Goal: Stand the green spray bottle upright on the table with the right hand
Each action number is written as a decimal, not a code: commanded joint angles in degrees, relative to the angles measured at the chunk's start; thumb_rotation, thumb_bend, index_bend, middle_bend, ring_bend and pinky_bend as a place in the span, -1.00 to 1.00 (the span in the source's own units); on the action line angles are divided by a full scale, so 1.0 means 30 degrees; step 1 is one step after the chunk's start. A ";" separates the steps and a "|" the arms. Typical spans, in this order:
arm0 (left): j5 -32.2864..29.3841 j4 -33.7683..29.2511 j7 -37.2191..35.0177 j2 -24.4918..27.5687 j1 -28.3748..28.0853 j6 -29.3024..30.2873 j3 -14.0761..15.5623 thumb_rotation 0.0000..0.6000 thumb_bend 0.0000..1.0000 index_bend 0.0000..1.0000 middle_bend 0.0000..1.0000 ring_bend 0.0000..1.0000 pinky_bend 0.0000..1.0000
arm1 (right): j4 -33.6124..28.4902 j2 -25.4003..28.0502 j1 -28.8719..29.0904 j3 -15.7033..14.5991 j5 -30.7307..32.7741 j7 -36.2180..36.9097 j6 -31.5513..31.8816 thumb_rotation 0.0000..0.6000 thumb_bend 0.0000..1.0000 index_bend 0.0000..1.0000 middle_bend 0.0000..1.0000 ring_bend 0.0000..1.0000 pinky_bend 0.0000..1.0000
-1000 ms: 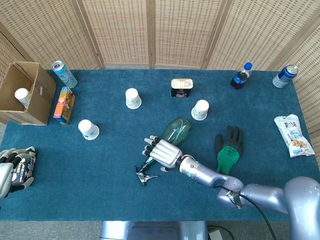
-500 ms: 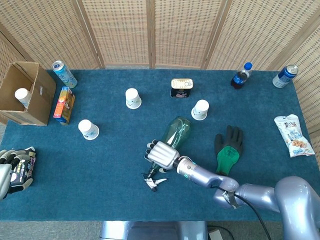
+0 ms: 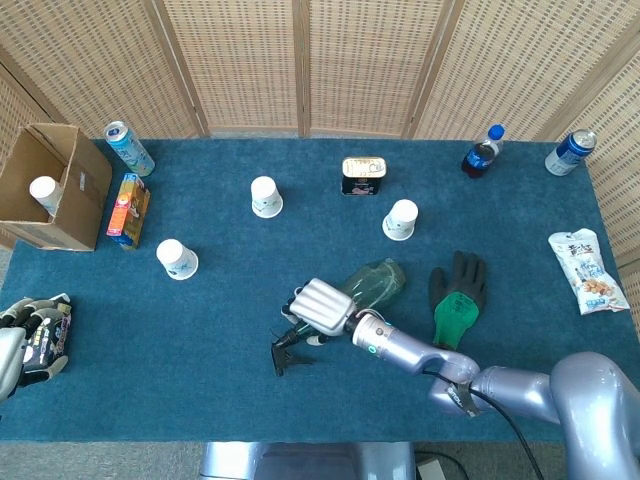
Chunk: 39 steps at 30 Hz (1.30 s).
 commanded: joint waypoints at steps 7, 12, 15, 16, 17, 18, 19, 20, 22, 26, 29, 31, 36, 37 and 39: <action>0.0294 -0.0052 0.0071 -0.0063 0.0079 0.0462 -0.0096 1.00 -0.48 -0.42 -0.50 -0.66 -0.58 | -0.1379 0.1647 -0.0792 0.1395 0.1074 0.3880 0.1739 1.00 -0.47 0.30 0.23 -0.08 0.07; 0.0479 -0.0114 0.0085 -0.0225 0.0072 0.0476 -0.0036 1.00 -0.48 -0.42 -0.49 -0.66 -0.58 | -0.2001 0.2888 -0.1646 0.2618 0.2687 0.6933 0.2502 1.00 -0.47 0.30 0.23 -0.08 0.07; 0.0505 -0.0184 0.0170 -0.0309 0.0032 0.0397 -0.0010 1.00 -0.48 -0.42 -0.49 -0.66 -0.58 | -0.2306 0.3612 -0.2099 0.3266 0.3787 0.8515 0.2490 1.00 -0.47 0.30 0.23 -0.08 0.07; 0.0519 -0.0211 0.0196 -0.0325 0.0017 0.0371 -0.0002 1.00 -0.48 -0.42 -0.49 -0.66 -0.58 | -0.2373 0.3829 -0.2269 0.3485 0.4214 0.9052 0.2458 1.00 -0.47 0.30 0.23 -0.08 0.07; 0.0540 -0.0253 0.0230 -0.0341 0.0000 0.0359 -0.0003 1.00 -0.48 -0.42 -0.49 -0.66 -0.58 | -0.2452 0.4082 -0.2440 0.3680 0.4578 0.9665 0.2376 1.00 -0.47 0.30 0.23 -0.08 0.07; 0.0541 -0.0276 0.0262 -0.0344 -0.0009 0.0349 -0.0002 1.00 -0.48 -0.42 -0.49 -0.66 -0.58 | -0.2502 0.4249 -0.2539 0.3772 0.4729 1.0069 0.2298 1.00 -0.47 0.30 0.23 -0.08 0.07; 0.0543 -0.0307 0.0297 -0.0341 -0.0020 0.0331 0.0002 1.00 -0.48 -0.42 -0.49 -0.66 -0.58 | -0.2546 0.4407 -0.2681 0.3877 0.4927 1.0552 0.2249 1.00 -0.47 0.30 0.23 -0.08 0.07; 0.0547 -0.0343 0.0331 -0.0333 -0.0035 0.0317 -0.0001 1.00 -0.48 -0.42 -0.49 -0.66 -0.58 | -0.2578 0.4534 -0.2834 0.3974 0.5102 1.1048 0.2229 1.00 -0.47 0.30 0.23 -0.08 0.07; 0.0559 -0.0450 0.0424 -0.0299 -0.0083 0.0282 -0.0020 1.00 -0.48 -0.42 -0.49 -0.66 -0.58 | -0.2576 0.4751 -0.3207 0.4160 0.5461 1.2286 0.2167 1.00 -0.46 0.30 0.23 -0.08 0.07; 0.0598 -0.0712 0.0709 -0.0190 -0.0191 0.0208 -0.0049 1.00 -0.48 -0.42 -0.49 -0.66 -0.58 | -0.2390 0.4903 -0.3938 0.4551 0.6132 1.4923 0.1999 1.00 -0.46 0.30 0.23 -0.08 0.07; 0.0580 -0.0903 0.0896 -0.0139 -0.0247 0.0147 -0.0053 1.00 -0.48 -0.43 -0.50 -0.66 -0.58 | -0.2196 0.4772 -0.4329 0.4831 0.6292 1.6432 0.2083 1.00 -0.47 0.30 0.23 -0.08 0.07; 0.0565 -0.0995 0.1003 -0.0108 -0.0279 0.0122 -0.0065 1.00 -0.48 -0.43 -0.50 -0.66 -0.58 | -0.1924 0.4562 -0.4494 0.4971 0.6338 1.7071 0.2207 1.00 -0.46 0.30 0.23 -0.08 0.07; 0.0539 -0.1240 0.1250 0.0066 -0.0323 0.0148 -0.0100 1.00 -0.48 -0.43 -0.50 -0.66 -0.59 | -0.0974 0.3667 -0.4828 0.5179 0.6073 1.8143 0.2935 1.00 -0.46 0.30 0.23 -0.08 0.07; 0.0517 -0.1284 0.1292 0.0120 -0.0327 0.0141 -0.0101 1.00 -0.48 -0.43 -0.50 -0.66 -0.59 | -0.0731 0.3481 -0.4843 0.5212 0.5966 1.8240 0.3103 1.00 -0.46 0.30 0.23 -0.08 0.07; 0.0473 -0.1399 0.1395 0.0238 -0.0342 0.0120 -0.0103 1.00 -0.48 -0.43 -0.50 -0.66 -0.60 | -0.0197 0.3004 -0.4896 0.5302 0.5753 1.8383 0.3612 1.00 -0.46 0.30 0.23 -0.08 0.07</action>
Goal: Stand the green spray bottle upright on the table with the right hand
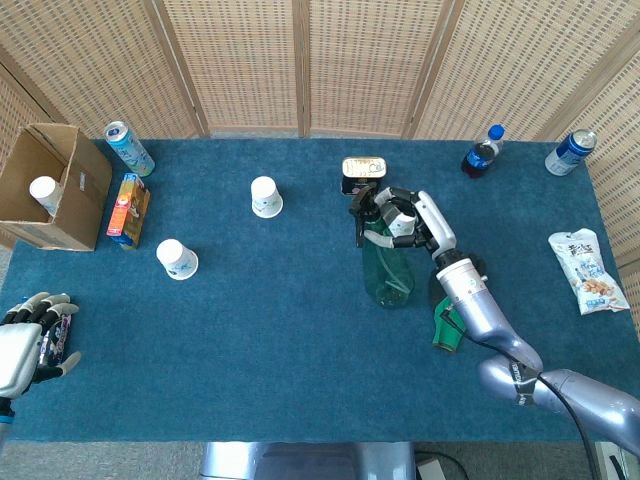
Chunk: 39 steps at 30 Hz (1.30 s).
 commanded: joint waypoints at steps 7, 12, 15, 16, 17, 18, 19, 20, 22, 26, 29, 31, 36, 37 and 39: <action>-0.0093 -0.0419 0.0359 0.0329 -0.0046 -0.0054 0.0023 1.00 -0.48 -0.43 -0.50 -0.66 -0.61 | 0.2071 -0.2233 -0.0601 0.0317 -0.0850 0.0410 0.2747 1.00 -0.46 0.29 0.23 -0.08 0.07; -0.0049 -0.0652 0.0545 0.0405 -0.0132 -0.0129 0.0030 1.00 -0.48 -0.43 -0.50 -0.66 -0.61 | 0.3146 -0.3432 -0.0917 0.0266 -0.1156 0.0159 0.4145 1.00 -0.46 0.29 0.23 -0.08 0.07; 0.0010 -0.0761 0.0663 0.0472 -0.0165 -0.0113 0.0027 1.00 -0.48 -0.43 -0.50 -0.66 -0.61 | 0.3565 -0.3840 -0.1032 0.0201 -0.1216 0.0364 0.4381 1.00 -0.46 0.29 0.22 -0.08 0.07; 0.0027 -0.0813 0.0708 0.0509 -0.0173 -0.0103 0.0028 1.00 -0.48 -0.43 -0.51 -0.66 -0.61 | 0.3822 -0.4012 -0.1083 0.0160 -0.1280 0.0362 0.4522 1.00 -0.46 0.29 0.22 -0.08 0.07; 0.0037 -0.0849 0.0744 0.0536 -0.0177 -0.0093 0.0028 1.00 -0.48 -0.43 -0.51 -0.66 -0.61 | 0.4043 -0.4189 -0.1137 0.0149 -0.1330 0.0316 0.4735 1.00 -0.46 0.29 0.22 -0.08 0.07; 0.0042 -0.0900 0.0792 0.0568 -0.0180 -0.0081 0.0029 1.00 -0.48 -0.43 -0.51 -0.66 -0.61 | 0.4339 -0.4455 -0.1205 0.0146 -0.1359 0.0243 0.5006 1.00 -0.46 0.29 0.22 -0.08 0.07; 0.0049 -0.0945 0.0816 0.0584 -0.0185 -0.0068 0.0025 1.00 -0.48 -0.43 -0.51 -0.66 -0.61 | 0.4498 -0.4601 -0.1257 0.0110 -0.1419 0.0278 0.5145 1.00 -0.46 0.29 0.22 -0.08 0.07; 0.0059 -0.0997 0.0851 0.0610 -0.0194 -0.0073 0.0031 1.00 -0.48 -0.43 -0.51 -0.66 -0.61 | 0.4712 -0.4800 -0.1328 0.0107 -0.1441 0.0337 0.5326 1.00 -0.46 0.29 0.22 -0.08 0.07; 0.0088 -0.1061 0.0917 0.0641 -0.0214 -0.0085 0.0042 1.00 -0.48 -0.43 -0.51 -0.66 -0.61 | 0.5052 -0.5075 -0.1426 0.0093 -0.1489 0.0362 0.5589 1.00 -0.46 0.29 0.22 -0.08 0.07; 0.0167 -0.1209 0.1013 0.0713 -0.0237 -0.0056 0.0055 1.00 -0.48 -0.43 -0.51 -0.66 -0.62 | 0.5747 -0.5566 -0.1573 0.0092 -0.1649 0.0734 0.6003 1.00 -0.46 0.29 0.22 -0.08 0.07; 0.0204 -0.1299 0.1073 0.0771 -0.0238 -0.0034 0.0074 1.00 -0.48 -0.43 -0.52 -0.66 -0.62 | 0.6197 -0.5871 -0.1682 0.0143 -0.1741 0.0728 0.6417 1.00 -0.46 0.29 0.22 -0.08 0.07; 0.0227 -0.1341 0.1104 0.0790 -0.0239 -0.0018 0.0082 1.00 -0.48 -0.43 -0.52 -0.66 -0.62 | 0.6363 -0.5978 -0.1757 0.0084 -0.1841 0.0755 0.6556 1.00 -0.46 0.29 0.22 -0.08 0.07; 0.0326 -0.1406 0.1136 0.0791 -0.0247 0.0000 0.0121 1.00 -0.48 -0.43 -0.52 -0.66 -0.63 | 0.6729 -0.6253 -0.1960 -0.0023 -0.1963 0.0703 0.6857 1.00 -0.47 0.29 0.22 -0.08 0.07; 0.0346 -0.1408 0.1138 0.0789 -0.0244 -0.0001 0.0136 1.00 -0.48 -0.43 -0.52 -0.66 -0.63 | 0.6795 -0.6304 -0.2012 -0.0049 -0.1978 0.0679 0.6916 1.00 -0.47 0.29 0.22 -0.08 0.07; 0.0405 -0.1406 0.1133 0.0789 -0.0214 0.0044 0.0173 1.00 -0.48 -0.43 -0.52 -0.66 -0.63 | 0.6994 -0.6444 -0.2140 -0.0139 -0.2027 0.0576 0.7065 1.00 -0.47 0.29 0.22 -0.08 0.07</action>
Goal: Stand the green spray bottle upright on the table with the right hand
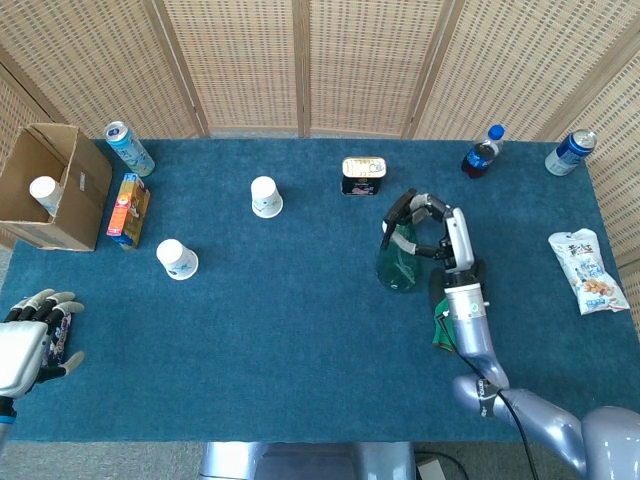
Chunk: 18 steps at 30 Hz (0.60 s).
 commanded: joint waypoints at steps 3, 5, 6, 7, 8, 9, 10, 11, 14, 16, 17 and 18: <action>0.0065 0.0007 -0.0044 0.0007 0.0040 0.0072 0.0036 1.00 -0.48 -0.43 -0.52 -0.66 -0.63 | 0.0288 -0.0216 -0.0238 -0.0202 -0.0141 -0.0105 0.0183 1.00 -0.47 0.29 0.22 -0.08 0.07; 0.0093 0.0012 -0.0068 0.0013 0.0055 0.0087 0.0058 1.00 -0.48 -0.43 -0.52 -0.66 -0.64 | 0.0359 -0.0255 -0.0314 -0.0260 -0.0188 -0.0158 0.0230 1.00 -0.47 0.28 0.22 -0.08 0.07; 0.0110 0.0016 -0.0081 0.0019 0.0062 0.0091 0.0070 1.00 -0.48 -0.43 -0.52 -0.66 -0.64 | 0.0382 -0.0268 -0.0348 -0.0276 -0.0206 -0.0163 0.0251 1.00 -0.47 0.28 0.22 -0.08 0.07; 0.0125 0.0018 -0.0091 0.0017 0.0062 0.0095 0.0075 1.00 -0.48 -0.43 -0.52 -0.66 -0.64 | 0.0406 -0.0277 -0.0394 -0.0309 -0.0220 -0.0181 0.0260 1.00 -0.47 0.28 0.22 -0.08 0.07; 0.0132 0.0024 -0.0100 0.0014 0.0065 0.0098 0.0080 1.00 -0.48 -0.43 -0.52 -0.66 -0.64 | 0.0420 -0.0285 -0.0450 -0.0344 -0.0233 -0.0196 0.0280 1.00 -0.48 0.28 0.22 -0.08 0.07; 0.0143 0.0023 -0.0117 0.0010 0.0066 0.0104 0.0081 1.00 -0.48 -0.43 -0.52 -0.66 -0.64 | 0.0417 -0.0282 -0.0500 -0.0374 -0.0245 -0.0187 0.0284 1.00 -0.48 0.28 0.22 -0.08 0.07; 0.0160 0.0024 -0.0129 0.0009 0.0064 0.0100 0.0089 1.00 -0.48 -0.43 -0.52 -0.66 -0.65 | 0.0397 -0.0269 -0.0557 -0.0404 -0.0263 -0.0159 0.0299 1.00 -0.48 0.28 0.22 -0.08 0.07; 0.0174 0.0032 -0.0134 0.0010 0.0062 0.0093 0.0099 1.00 -0.48 -0.43 -0.52 -0.66 -0.66 | 0.0389 -0.0254 -0.0618 -0.0444 -0.0287 -0.0169 0.0318 1.00 -0.48 0.28 0.22 -0.08 0.07; 0.0220 0.0038 -0.0143 0.0011 0.0053 0.0091 0.0111 1.00 -0.48 -0.43 -0.52 -0.67 -0.71 | 0.0343 -0.0172 -0.0782 -0.0556 -0.0387 -0.0250 0.0382 1.00 -0.48 0.27 0.22 -0.09 0.06; 0.0271 0.0045 -0.0165 -0.0016 0.0032 0.0092 0.0104 1.00 -0.48 -0.43 -0.52 -0.67 -0.73 | 0.0264 -0.0056 -0.0853 -0.0545 -0.0420 -0.0258 0.0398 1.00 -0.49 0.26 0.21 -0.10 0.05; 0.0294 0.0063 -0.0177 -0.0041 0.0020 0.0084 0.0105 1.00 -0.48 -0.43 -0.52 -0.67 -0.74 | 0.0201 0.0024 -0.0892 -0.0541 -0.0425 -0.0240 0.0370 1.00 -0.49 0.26 0.21 -0.10 0.05; 0.0304 0.0071 -0.0180 -0.0049 0.0019 0.0086 0.0106 1.00 -0.48 -0.43 -0.52 -0.67 -0.75 | 0.0161 0.0067 -0.0914 -0.0540 -0.0429 -0.0219 0.0357 1.00 -0.49 0.26 0.20 -0.10 0.05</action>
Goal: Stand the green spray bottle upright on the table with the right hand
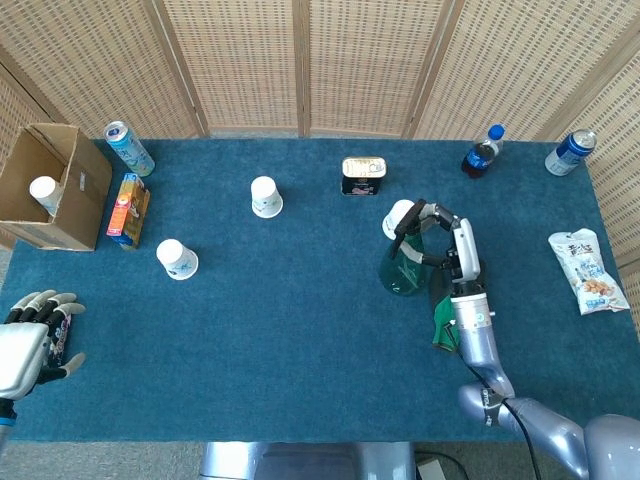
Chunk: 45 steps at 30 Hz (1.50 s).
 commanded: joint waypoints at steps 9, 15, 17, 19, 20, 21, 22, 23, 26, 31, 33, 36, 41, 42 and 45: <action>0.0123 0.0067 -0.0024 -0.0089 -0.0073 -0.0057 0.0015 1.00 -0.48 -0.43 -0.52 -0.67 -0.74 | -0.0538 0.0600 -0.0460 0.0003 -0.0104 0.0055 0.0109 1.00 -0.50 0.23 0.19 -0.11 0.04; 0.0173 0.0072 -0.0033 -0.0086 -0.0098 -0.0068 0.0024 1.00 -0.48 -0.43 -0.52 -0.67 -0.70 | -0.0768 0.0768 -0.0621 -0.0115 -0.0229 -0.0029 0.0098 1.00 -0.52 0.20 0.16 -0.11 0.01; 0.0186 0.0071 -0.0038 -0.0085 -0.0106 -0.0079 0.0032 1.00 -0.48 -0.43 -0.52 -0.67 -0.70 | -0.0838 0.0815 -0.0647 -0.0151 -0.0299 -0.0022 0.0096 1.00 -0.52 0.18 0.16 -0.12 0.01; 0.0183 0.0070 -0.0050 -0.0078 -0.0109 -0.0090 0.0038 1.00 -0.48 -0.43 -0.52 -0.67 -0.70 | -0.0859 0.0837 -0.0650 -0.0165 -0.0351 -0.0043 0.0096 1.00 -0.52 0.15 0.14 -0.14 0.01; 0.0188 0.0073 -0.0055 -0.0078 -0.0106 -0.0084 0.0041 1.00 -0.48 -0.43 -0.52 -0.67 -0.70 | -0.0872 0.0851 -0.0654 -0.0170 -0.0366 -0.0032 0.0093 1.00 -0.52 0.14 0.13 -0.15 0.00; 0.0197 0.0082 -0.0061 -0.0079 -0.0103 -0.0077 0.0045 1.00 -0.48 -0.43 -0.52 -0.67 -0.69 | -0.0893 0.0878 -0.0659 -0.0180 -0.0389 -0.0021 0.0077 1.00 -0.52 0.13 0.12 -0.17 0.00; 0.0201 0.0085 -0.0062 -0.0080 -0.0102 -0.0076 0.0049 1.00 -0.48 -0.43 -0.52 -0.67 -0.69 | -0.0909 0.0906 -0.0663 -0.0185 -0.0414 -0.0021 0.0075 1.00 -0.52 0.11 0.11 -0.18 -0.01; 0.0202 0.0082 -0.0065 -0.0077 -0.0102 -0.0078 0.0051 1.00 -0.48 -0.43 -0.52 -0.67 -0.69 | -0.0920 0.0923 -0.0665 -0.0187 -0.0431 -0.0025 0.0079 1.00 -0.52 0.10 0.11 -0.19 -0.01; 0.0199 0.0089 -0.0074 -0.0086 -0.0104 -0.0080 0.0053 1.00 -0.48 -0.43 -0.52 -0.67 -0.70 | -0.0967 0.0977 -0.0678 -0.0199 -0.0487 -0.0043 0.0096 1.00 -0.52 0.06 0.09 -0.20 -0.01; 0.0255 0.0108 -0.0092 -0.0110 -0.0117 -0.0086 0.0071 1.00 -0.48 -0.44 -0.52 -0.67 -0.70 | -0.1093 0.1111 -0.0702 -0.0254 -0.0591 -0.0018 0.0048 1.00 -0.53 0.01 0.05 -0.22 -0.02; 0.0280 0.0110 -0.0099 -0.0113 -0.0119 -0.0081 0.0076 1.00 -0.48 -0.44 -0.52 -0.67 -0.70 | -0.1083 0.1123 -0.0713 -0.0260 -0.0608 -0.0068 0.0063 1.00 -0.53 -0.02 0.03 -0.23 -0.02; 0.0288 0.0116 -0.0104 -0.0117 -0.0141 -0.0117 0.0082 1.00 -0.48 -0.44 -0.53 -0.67 -0.68 | -0.1110 0.1203 -0.0714 -0.0309 -0.0691 0.0007 0.0023 1.00 -0.54 -0.06 0.00 -0.24 -0.03; 0.0308 0.0122 -0.0095 -0.0128 -0.0173 -0.0164 0.0094 1.00 -0.48 -0.44 -0.53 -0.68 -0.67 | -0.1133 0.1267 -0.0721 -0.0301 -0.0740 0.0152 0.0026 1.00 -0.54 -0.09 -0.01 -0.25 -0.03; 0.0311 0.0113 -0.0084 -0.0119 -0.0179 -0.0173 0.0096 1.00 -0.48 -0.44 -0.53 -0.68 -0.66 | -0.1133 0.1274 -0.0729 -0.0303 -0.0748 0.0155 0.0040 1.00 -0.54 -0.09 -0.01 -0.25 -0.03; 0.0329 0.0103 -0.0077 -0.0118 -0.0201 -0.0184 0.0090 1.00 -0.48 -0.44 -0.53 -0.68 -0.69 | -0.1141 0.1300 -0.0738 -0.0314 -0.0778 0.0169 0.0056 1.00 -0.55 -0.11 -0.02 -0.26 -0.03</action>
